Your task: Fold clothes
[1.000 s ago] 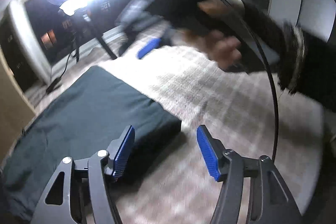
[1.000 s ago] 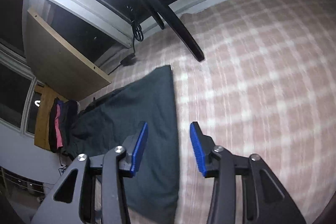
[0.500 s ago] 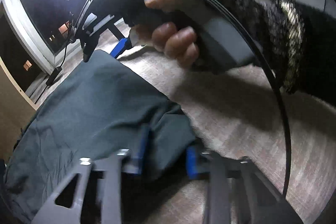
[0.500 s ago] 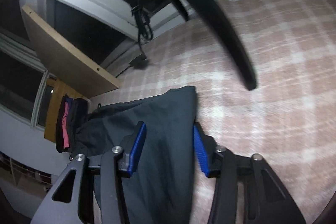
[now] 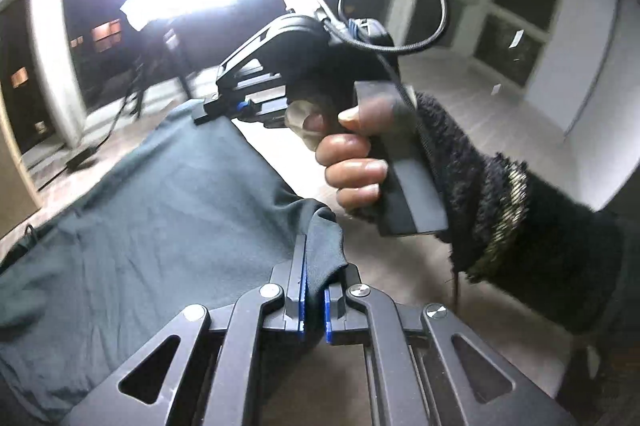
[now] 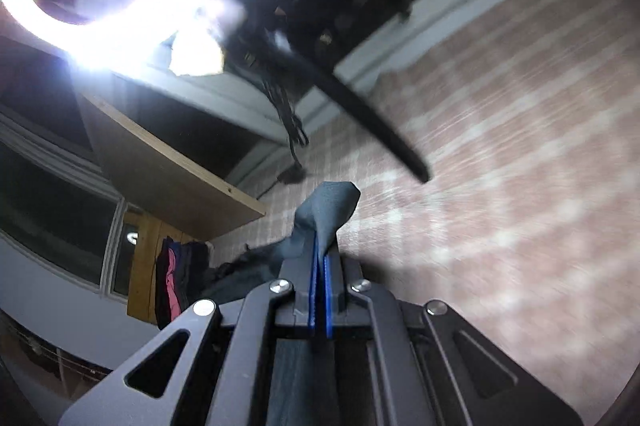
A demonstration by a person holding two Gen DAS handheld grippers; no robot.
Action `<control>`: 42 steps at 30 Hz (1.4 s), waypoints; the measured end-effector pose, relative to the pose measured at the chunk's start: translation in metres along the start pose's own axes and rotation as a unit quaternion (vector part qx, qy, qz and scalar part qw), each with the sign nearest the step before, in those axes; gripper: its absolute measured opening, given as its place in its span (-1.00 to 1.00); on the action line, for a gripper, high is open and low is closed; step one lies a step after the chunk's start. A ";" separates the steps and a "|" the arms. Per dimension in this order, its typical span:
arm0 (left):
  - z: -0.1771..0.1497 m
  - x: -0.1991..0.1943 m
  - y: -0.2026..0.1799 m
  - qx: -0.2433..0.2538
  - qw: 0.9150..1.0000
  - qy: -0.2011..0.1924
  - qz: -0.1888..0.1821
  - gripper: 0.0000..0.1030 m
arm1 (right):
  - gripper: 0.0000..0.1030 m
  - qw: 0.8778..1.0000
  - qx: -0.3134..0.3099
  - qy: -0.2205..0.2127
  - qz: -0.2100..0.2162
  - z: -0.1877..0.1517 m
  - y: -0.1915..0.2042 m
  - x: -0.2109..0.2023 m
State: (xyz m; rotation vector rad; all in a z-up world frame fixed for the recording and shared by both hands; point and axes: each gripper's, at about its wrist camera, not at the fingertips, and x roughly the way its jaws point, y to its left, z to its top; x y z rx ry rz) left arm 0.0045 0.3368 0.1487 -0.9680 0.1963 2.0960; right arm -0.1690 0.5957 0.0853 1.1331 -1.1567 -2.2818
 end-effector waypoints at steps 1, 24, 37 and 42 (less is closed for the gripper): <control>0.003 -0.005 -0.010 -0.003 1.000 -0.009 -0.020 -0.91 | -0.95 1.000 0.003 -0.014 -0.003 -0.001 0.000 -0.020; -0.091 -0.146 0.155 -0.260 0.954 -0.143 -0.043 -0.91 | -0.95 0.967 -0.190 0.014 -0.168 -0.059 0.223 0.084; -0.195 -0.142 0.264 -0.405 0.903 -0.140 0.042 -0.91 | -0.94 0.934 -0.261 0.129 -0.209 -0.115 0.253 0.271; -0.202 -0.138 0.272 -0.414 0.901 -0.106 0.077 -0.74 | -0.67 0.950 -0.231 0.156 -0.138 -0.099 0.245 0.250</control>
